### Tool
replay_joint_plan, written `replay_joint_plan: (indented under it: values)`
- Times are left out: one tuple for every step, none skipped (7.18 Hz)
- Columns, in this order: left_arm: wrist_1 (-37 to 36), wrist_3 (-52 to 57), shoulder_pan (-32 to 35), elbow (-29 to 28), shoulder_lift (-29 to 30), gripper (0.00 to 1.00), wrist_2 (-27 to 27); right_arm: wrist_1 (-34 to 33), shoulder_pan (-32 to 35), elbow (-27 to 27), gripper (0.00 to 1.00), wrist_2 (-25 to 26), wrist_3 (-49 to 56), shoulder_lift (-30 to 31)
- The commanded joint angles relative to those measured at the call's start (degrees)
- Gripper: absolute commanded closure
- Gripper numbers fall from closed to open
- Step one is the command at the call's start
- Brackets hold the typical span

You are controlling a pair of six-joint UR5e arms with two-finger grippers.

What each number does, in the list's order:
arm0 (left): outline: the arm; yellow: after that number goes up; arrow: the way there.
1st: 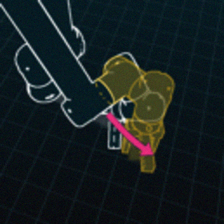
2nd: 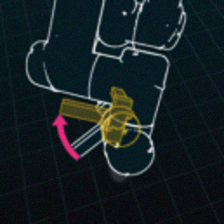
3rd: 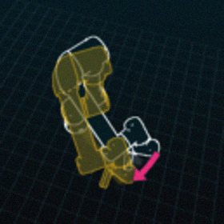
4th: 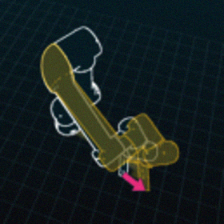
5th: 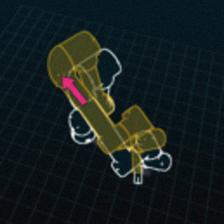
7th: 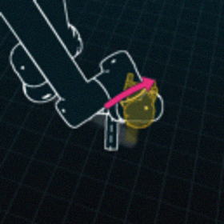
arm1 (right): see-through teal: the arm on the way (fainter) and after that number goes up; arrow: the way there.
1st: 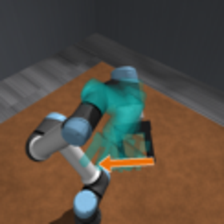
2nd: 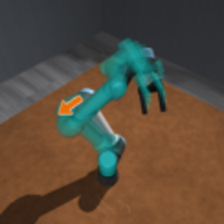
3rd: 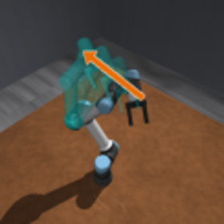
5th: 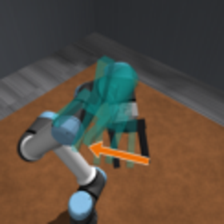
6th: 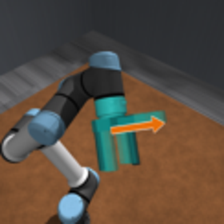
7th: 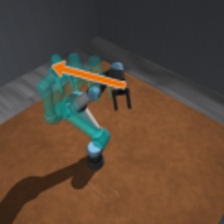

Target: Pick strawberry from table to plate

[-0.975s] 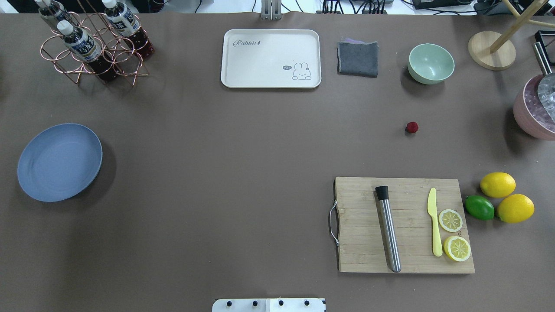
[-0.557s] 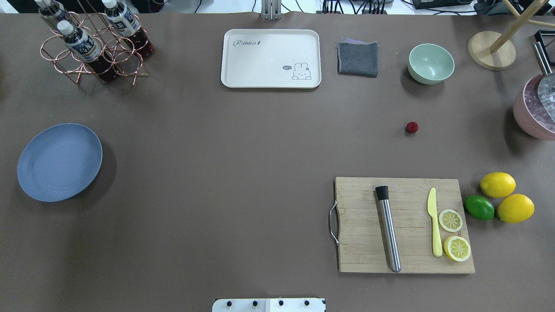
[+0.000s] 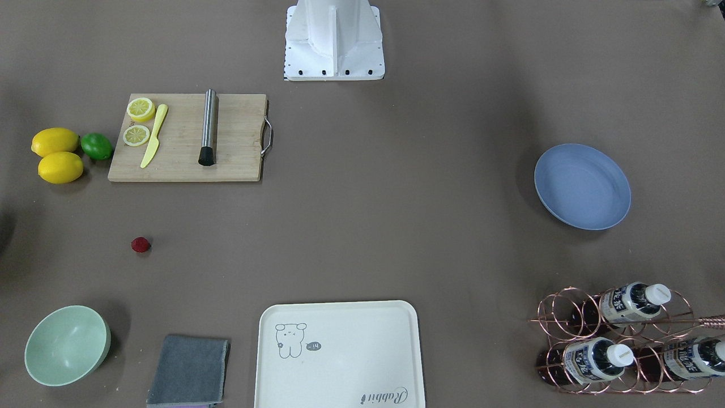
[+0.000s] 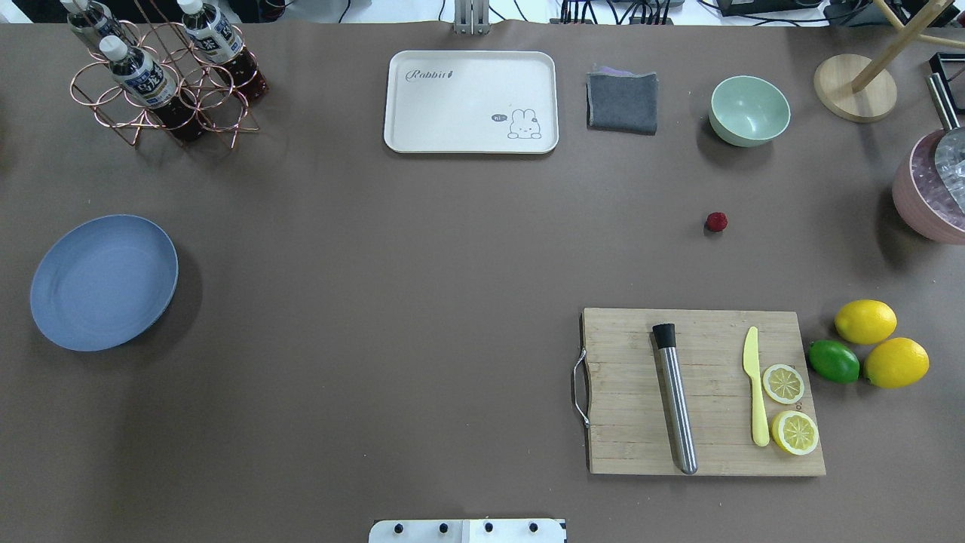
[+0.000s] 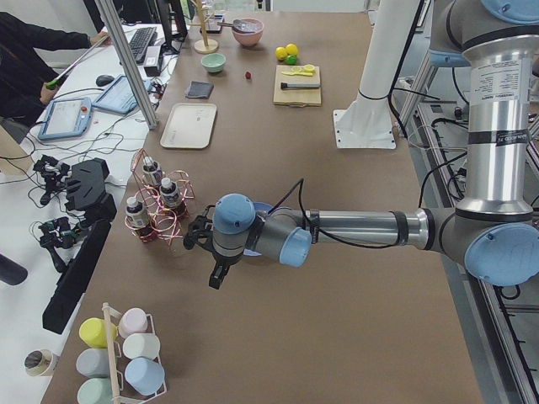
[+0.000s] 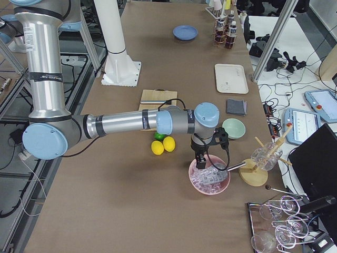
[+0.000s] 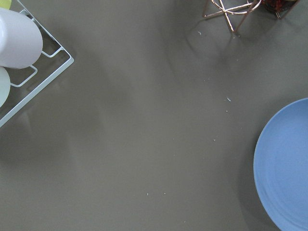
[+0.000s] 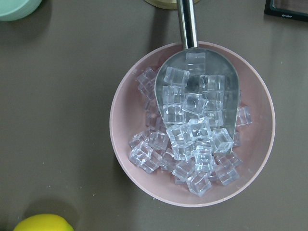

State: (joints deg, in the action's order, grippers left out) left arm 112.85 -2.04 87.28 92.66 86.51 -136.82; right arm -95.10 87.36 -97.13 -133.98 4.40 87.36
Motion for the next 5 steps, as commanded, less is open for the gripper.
replay_joint_plan:
  values:
    - [9.79,-13.71,-5.51,-1.06,-0.02,0.01,0.23,-0.09,-0.09,-0.34,0.00,-0.32,-0.10,-0.78]
    - [14.63,-22.30,-8.68,-1.68,-0.02,0.01,0.32,-0.09,-0.09,-0.42,0.00,-0.84,-0.19,-1.05]
    - [19.29,-30.48,-11.49,-2.12,-0.02,0.01,0.50,0.00,-0.18,-0.51,0.00,-0.93,-3.93,-2.10]
    - [23.69,-35.52,-14.48,-2.91,-0.11,0.01,2.76,0.00,-1.05,-0.95,0.00,-1.02,-7.53,-2.89]
    - [28.08,-39.14,-18.25,-4.92,-0.02,0.01,6.35,0.00,-1.66,-1.13,0.00,-1.02,-7.83,-3.51]
